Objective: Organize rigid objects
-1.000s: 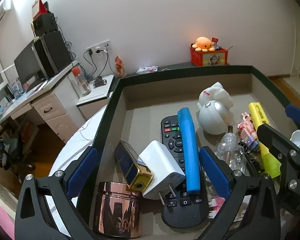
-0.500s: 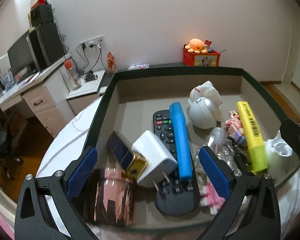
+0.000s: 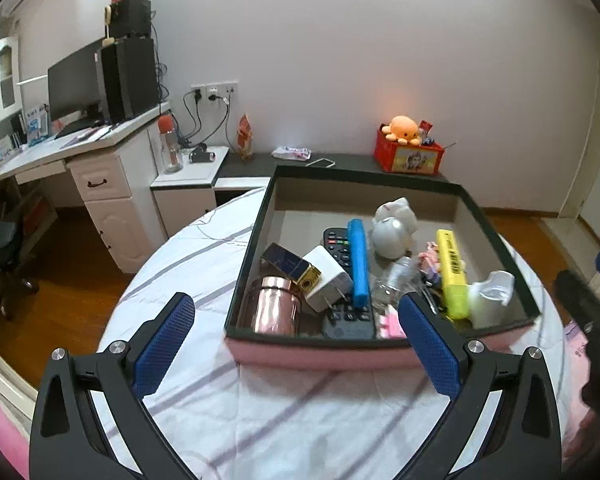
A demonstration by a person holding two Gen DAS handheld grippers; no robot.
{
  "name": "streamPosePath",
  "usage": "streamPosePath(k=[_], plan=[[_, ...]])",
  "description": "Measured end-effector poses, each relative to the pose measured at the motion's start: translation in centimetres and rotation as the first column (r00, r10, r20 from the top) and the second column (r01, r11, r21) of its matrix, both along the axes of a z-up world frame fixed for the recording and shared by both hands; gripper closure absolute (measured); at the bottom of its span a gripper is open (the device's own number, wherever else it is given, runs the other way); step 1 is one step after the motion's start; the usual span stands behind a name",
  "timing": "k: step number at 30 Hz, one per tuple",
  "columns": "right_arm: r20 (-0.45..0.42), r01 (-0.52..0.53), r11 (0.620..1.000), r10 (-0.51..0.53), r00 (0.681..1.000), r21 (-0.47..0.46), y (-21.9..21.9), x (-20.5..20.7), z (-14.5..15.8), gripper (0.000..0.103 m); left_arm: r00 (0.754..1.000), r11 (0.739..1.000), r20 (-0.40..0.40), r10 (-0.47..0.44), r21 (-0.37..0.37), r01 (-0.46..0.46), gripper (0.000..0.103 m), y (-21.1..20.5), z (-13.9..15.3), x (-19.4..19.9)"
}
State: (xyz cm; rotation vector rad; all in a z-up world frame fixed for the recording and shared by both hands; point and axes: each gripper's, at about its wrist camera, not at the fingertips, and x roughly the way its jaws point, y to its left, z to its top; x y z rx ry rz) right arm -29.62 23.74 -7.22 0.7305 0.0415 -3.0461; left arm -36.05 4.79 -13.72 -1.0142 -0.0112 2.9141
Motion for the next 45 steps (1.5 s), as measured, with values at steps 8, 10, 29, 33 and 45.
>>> streamPosePath(k=[8,10,29,33,45], plan=[[-0.049,-0.046,0.999,0.045,0.998,-0.006,-1.1,4.4,2.4,0.0,0.995,1.0,-0.101,-0.024,-0.017,0.022,0.0,0.5,4.1,5.8],[-0.076,-0.054,0.999,0.054,0.996,0.002,-1.5,5.8,3.3,0.0,0.99,1.0,-0.136,-0.024,-0.016,0.022,0.0,0.6,5.2,7.3],[-0.317,-0.092,0.996,0.085,0.945,-0.008,-2.3,17.9,9.8,0.0,0.898,0.996,-0.441,0.007,-0.079,-0.047,0.0,1.4,13.9,21.2],[-0.37,-0.088,0.996,0.086,0.925,0.011,-2.5,20.2,11.1,0.0,0.87,0.996,-0.494,0.009,-0.077,-0.054,0.0,1.5,15.2,23.6],[-0.474,-0.082,0.996,0.088,0.876,0.032,-2.7,24.7,13.3,0.0,0.829,0.998,-0.559,0.008,-0.049,-0.043,0.0,1.5,17.1,28.0]])
